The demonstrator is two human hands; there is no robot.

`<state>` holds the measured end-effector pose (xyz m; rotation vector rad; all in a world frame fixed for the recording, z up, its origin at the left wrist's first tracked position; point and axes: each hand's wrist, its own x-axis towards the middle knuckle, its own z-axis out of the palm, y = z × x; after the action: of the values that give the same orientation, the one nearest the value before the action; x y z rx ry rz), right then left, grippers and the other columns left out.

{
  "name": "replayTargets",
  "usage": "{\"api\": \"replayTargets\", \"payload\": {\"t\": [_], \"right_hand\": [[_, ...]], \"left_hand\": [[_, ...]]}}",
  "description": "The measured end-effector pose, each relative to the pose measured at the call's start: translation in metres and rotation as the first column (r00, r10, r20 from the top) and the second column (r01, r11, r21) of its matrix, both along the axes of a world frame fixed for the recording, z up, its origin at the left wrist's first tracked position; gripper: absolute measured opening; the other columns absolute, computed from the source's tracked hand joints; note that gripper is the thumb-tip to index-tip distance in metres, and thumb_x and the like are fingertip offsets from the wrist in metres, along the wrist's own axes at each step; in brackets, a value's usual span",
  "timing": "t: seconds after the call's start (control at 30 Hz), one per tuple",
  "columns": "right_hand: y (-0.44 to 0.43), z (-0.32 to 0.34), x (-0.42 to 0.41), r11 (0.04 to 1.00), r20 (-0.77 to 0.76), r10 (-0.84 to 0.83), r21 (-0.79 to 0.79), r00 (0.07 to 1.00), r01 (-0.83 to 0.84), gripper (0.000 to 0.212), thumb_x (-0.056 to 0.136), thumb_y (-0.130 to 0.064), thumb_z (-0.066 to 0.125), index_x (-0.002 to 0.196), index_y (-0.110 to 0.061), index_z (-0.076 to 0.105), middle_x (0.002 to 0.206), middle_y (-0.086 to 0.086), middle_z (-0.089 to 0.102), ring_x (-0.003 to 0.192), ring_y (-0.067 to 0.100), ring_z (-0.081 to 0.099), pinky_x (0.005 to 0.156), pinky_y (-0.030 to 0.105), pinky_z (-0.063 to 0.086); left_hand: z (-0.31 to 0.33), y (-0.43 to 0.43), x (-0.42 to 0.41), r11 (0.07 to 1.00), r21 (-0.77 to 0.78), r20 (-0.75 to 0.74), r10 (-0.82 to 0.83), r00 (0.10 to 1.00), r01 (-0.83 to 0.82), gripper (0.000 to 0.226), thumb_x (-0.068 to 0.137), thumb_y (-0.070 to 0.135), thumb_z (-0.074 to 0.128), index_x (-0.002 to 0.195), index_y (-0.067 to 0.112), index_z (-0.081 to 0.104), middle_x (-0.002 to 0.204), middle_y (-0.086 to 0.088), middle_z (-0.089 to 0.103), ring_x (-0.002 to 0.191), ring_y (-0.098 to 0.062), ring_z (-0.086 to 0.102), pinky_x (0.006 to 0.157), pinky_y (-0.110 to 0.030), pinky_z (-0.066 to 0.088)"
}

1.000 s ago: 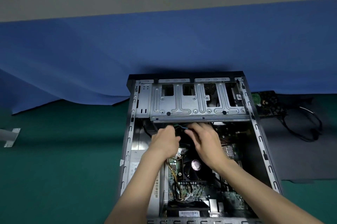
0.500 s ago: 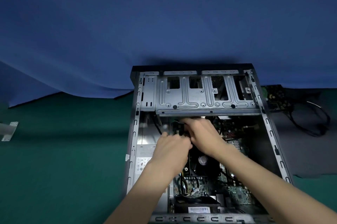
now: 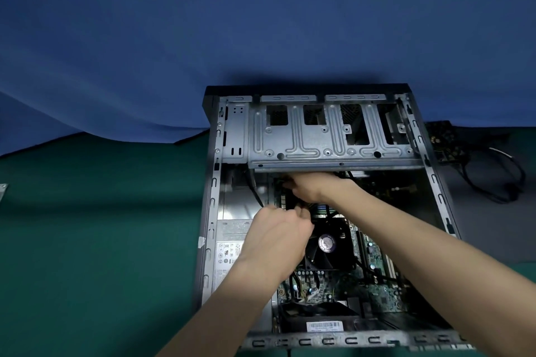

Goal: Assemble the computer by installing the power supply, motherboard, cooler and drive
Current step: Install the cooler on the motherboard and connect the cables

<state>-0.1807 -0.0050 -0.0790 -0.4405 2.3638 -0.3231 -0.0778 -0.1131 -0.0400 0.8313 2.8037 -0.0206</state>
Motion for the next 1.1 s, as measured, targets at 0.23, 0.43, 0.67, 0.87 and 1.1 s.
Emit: {"api": "replayTargets", "payload": {"t": [0.23, 0.43, 0.67, 0.87, 1.1], "right_hand": [[-0.003, -0.002, -0.006, 0.977, 0.013, -0.156, -0.145, 0.988, 0.157, 0.03, 0.1, -0.021, 0.046, 0.127, -0.01, 0.053, 0.094, 0.003, 0.06, 0.066, 0.008, 0.044, 0.063, 0.012, 0.038], [-0.008, -0.008, -0.006, 0.982, -0.028, -0.116, -0.151, 0.993, 0.111, 0.036, 0.101, -0.032, 0.046, 0.131, -0.014, 0.052, 0.135, 0.007, 0.053, 0.112, 0.02, 0.049, 0.094, 0.028, 0.034], [0.008, -0.017, 0.004, 0.991, -0.029, -0.097, -0.091, 0.995, 0.095, 0.032, 0.099, -0.031, 0.049, 0.128, -0.018, 0.053, 0.131, 0.004, 0.058, 0.116, 0.026, 0.054, 0.101, 0.037, 0.042], [0.007, -0.017, 0.005, 0.998, -0.12, -0.021, -0.059, 0.993, 0.014, 0.026, 0.1, -0.031, 0.046, 0.118, -0.014, 0.052, 0.12, 0.01, 0.058, 0.108, 0.03, 0.053, 0.084, 0.03, 0.038], [0.004, -0.019, 0.005, 0.996, -0.111, -0.018, -0.088, 0.994, 0.008, 0.026, 0.099, -0.028, 0.05, 0.122, -0.016, 0.054, 0.121, 0.009, 0.059, 0.104, 0.029, 0.055, 0.089, 0.036, 0.045]], "left_hand": [[-0.008, -0.001, -0.001, 0.999, 0.049, -0.048, -0.012, 0.999, 0.015, 0.028, 0.092, 0.027, 0.053, 0.117, 0.017, 0.062, 0.107, 0.001, 0.071, 0.077, -0.02, 0.069, 0.066, -0.03, 0.046], [-0.012, -0.002, -0.001, 0.999, 0.043, -0.054, -0.009, 0.999, 0.012, 0.032, 0.094, 0.026, 0.051, 0.123, 0.014, 0.059, 0.109, -0.001, 0.071, 0.08, -0.022, 0.069, 0.068, -0.031, 0.046], [-0.009, -0.002, 0.0, 0.998, 0.055, -0.044, -0.005, 0.999, 0.008, 0.028, 0.094, 0.027, 0.05, 0.117, 0.016, 0.062, 0.101, 0.001, 0.072, 0.076, -0.021, 0.068, 0.065, -0.031, 0.045], [-0.004, -0.001, -0.001, 0.999, 0.036, -0.048, 0.001, 0.999, 0.001, 0.021, 0.094, 0.026, 0.049, 0.107, 0.018, 0.063, 0.091, 0.003, 0.07, 0.071, -0.021, 0.066, 0.06, -0.03, 0.035], [0.002, 0.0, 0.0, 0.999, 0.042, -0.031, 0.024, 0.999, -0.022, 0.012, 0.091, 0.025, 0.053, 0.091, 0.02, 0.063, 0.072, 0.004, 0.065, 0.059, -0.02, 0.061, 0.053, -0.027, 0.031]]}}
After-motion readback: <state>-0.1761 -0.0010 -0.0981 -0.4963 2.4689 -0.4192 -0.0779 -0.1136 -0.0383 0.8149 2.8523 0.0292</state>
